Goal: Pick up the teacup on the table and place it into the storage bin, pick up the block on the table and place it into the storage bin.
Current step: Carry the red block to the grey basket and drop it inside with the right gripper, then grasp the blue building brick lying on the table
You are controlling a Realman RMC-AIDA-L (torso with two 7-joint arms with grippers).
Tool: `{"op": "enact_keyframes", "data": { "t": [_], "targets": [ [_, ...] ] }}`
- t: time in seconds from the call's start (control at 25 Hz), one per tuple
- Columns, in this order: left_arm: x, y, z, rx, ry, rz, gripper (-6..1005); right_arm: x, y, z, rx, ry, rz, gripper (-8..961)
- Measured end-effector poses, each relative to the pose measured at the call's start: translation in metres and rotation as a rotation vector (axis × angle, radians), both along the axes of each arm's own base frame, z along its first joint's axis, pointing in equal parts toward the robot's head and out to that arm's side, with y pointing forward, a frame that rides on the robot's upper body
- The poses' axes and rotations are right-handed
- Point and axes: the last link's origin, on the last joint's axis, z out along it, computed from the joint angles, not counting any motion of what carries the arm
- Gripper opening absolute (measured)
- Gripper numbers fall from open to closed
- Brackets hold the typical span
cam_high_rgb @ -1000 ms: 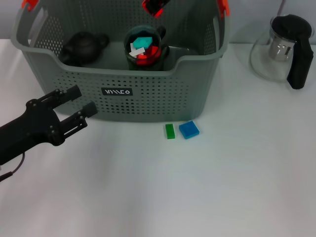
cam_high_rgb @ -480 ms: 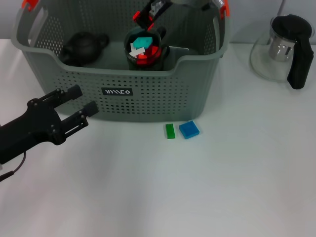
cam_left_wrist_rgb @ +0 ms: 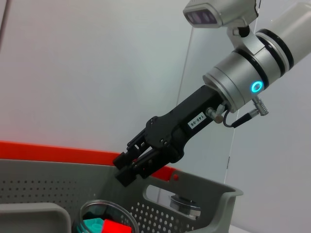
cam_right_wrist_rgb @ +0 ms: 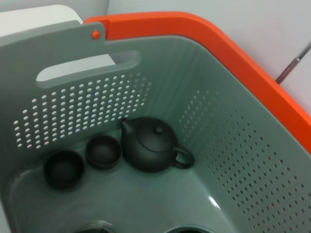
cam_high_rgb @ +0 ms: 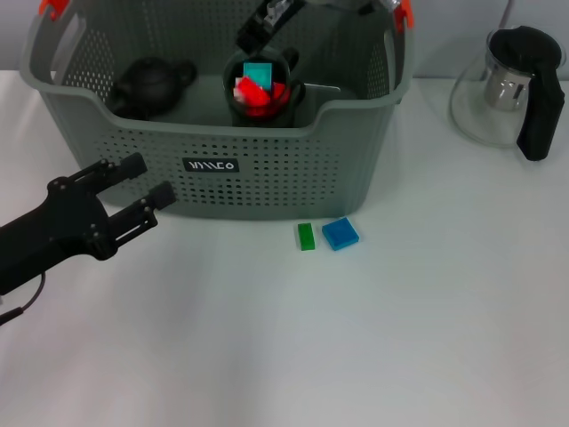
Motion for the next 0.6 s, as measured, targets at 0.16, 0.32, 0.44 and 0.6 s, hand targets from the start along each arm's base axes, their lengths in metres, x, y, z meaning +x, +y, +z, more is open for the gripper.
{"op": "enact_keyframes", "data": {
  "t": [0.16,0.32,0.44,0.6],
  "targets": [
    [0.0,0.0,0.001,0.001,0.001,0.001,628,-0.004,0.001,0.005,0.011,0.014,0.021,458],
    [-0.002,-0.001,0.001,0.004,0.003,0.005,627,-0.018,-0.005,0.033,0.044,0.15,0.068,522],
    [-0.002,-0.001,0.002,0.009,0.001,0.009,627,-0.022,-0.022,0.064,0.043,0.285,0.109,547],
    [-0.003,-0.001,0.003,0.012,0.002,0.011,627,0.0,-0.062,0.104,-0.007,0.426,0.151,579]
  ]
}}
